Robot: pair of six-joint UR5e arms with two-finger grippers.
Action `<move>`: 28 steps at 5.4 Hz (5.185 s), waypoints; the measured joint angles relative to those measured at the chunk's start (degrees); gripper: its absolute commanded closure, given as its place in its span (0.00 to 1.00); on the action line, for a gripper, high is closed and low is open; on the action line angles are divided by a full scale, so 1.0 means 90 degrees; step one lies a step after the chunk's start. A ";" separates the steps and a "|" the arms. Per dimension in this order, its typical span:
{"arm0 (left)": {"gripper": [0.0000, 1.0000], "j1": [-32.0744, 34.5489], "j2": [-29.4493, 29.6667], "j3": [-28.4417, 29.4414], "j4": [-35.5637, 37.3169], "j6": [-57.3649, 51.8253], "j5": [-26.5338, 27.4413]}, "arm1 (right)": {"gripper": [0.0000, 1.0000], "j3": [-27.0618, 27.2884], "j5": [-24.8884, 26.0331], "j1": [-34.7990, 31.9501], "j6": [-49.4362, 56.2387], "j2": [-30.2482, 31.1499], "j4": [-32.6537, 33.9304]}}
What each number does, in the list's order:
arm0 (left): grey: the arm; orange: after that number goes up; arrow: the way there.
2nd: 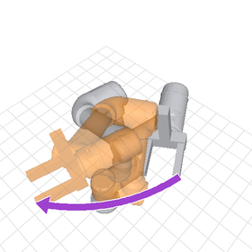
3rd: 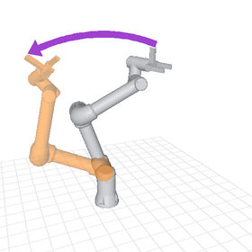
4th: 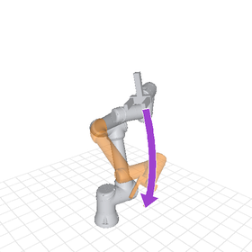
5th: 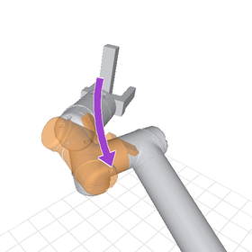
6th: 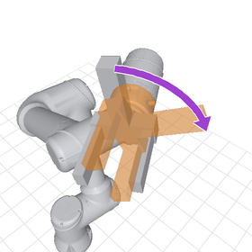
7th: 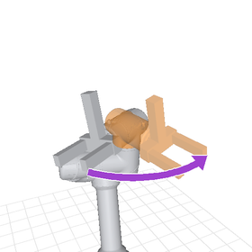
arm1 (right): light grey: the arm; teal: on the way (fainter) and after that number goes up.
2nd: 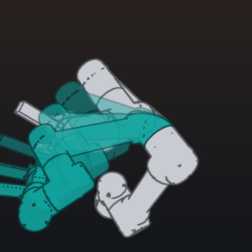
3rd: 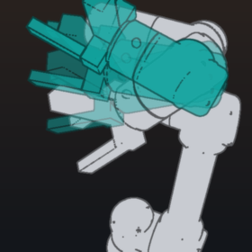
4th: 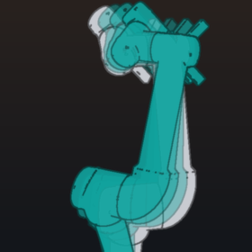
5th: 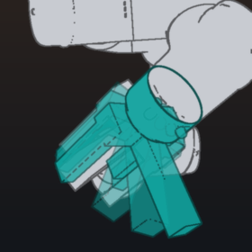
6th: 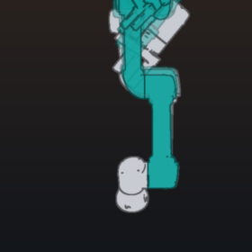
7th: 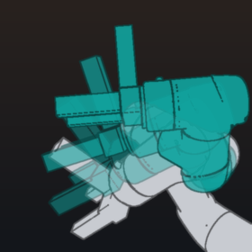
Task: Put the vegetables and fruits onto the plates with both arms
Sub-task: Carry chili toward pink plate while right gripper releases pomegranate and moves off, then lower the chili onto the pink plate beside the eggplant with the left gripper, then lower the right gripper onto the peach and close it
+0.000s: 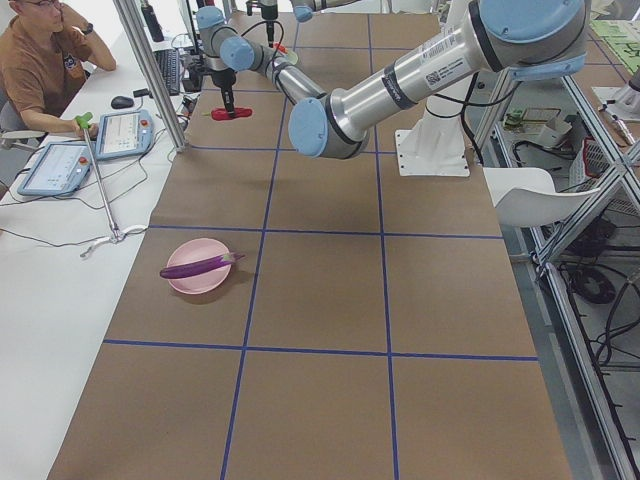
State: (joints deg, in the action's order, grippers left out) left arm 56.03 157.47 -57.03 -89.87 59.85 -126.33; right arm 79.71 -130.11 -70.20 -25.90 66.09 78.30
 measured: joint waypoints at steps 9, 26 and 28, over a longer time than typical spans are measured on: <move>1.00 0.1622 -0.1052 0.2406 -0.1111 -0.0353 0.0248 | 0.00 0.2212 0.1701 0.4169 -0.5532 -0.1010 0.0933; 0.00 0.1391 -0.1422 0.2821 -0.2651 -0.0117 0.1107 | 0.09 0.2236 0.2086 0.5195 -0.5834 -0.0953 0.1026; 0.00 0.1391 -0.1415 0.2750 -0.2584 -0.0117 0.1104 | 1.00 0.2252 0.2082 0.5218 -0.5910 -0.0954 0.1022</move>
State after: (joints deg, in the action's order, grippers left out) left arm 68.55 144.73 -32.28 -113.13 58.80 -116.40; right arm 99.98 -111.37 -23.24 -79.09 57.50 87.50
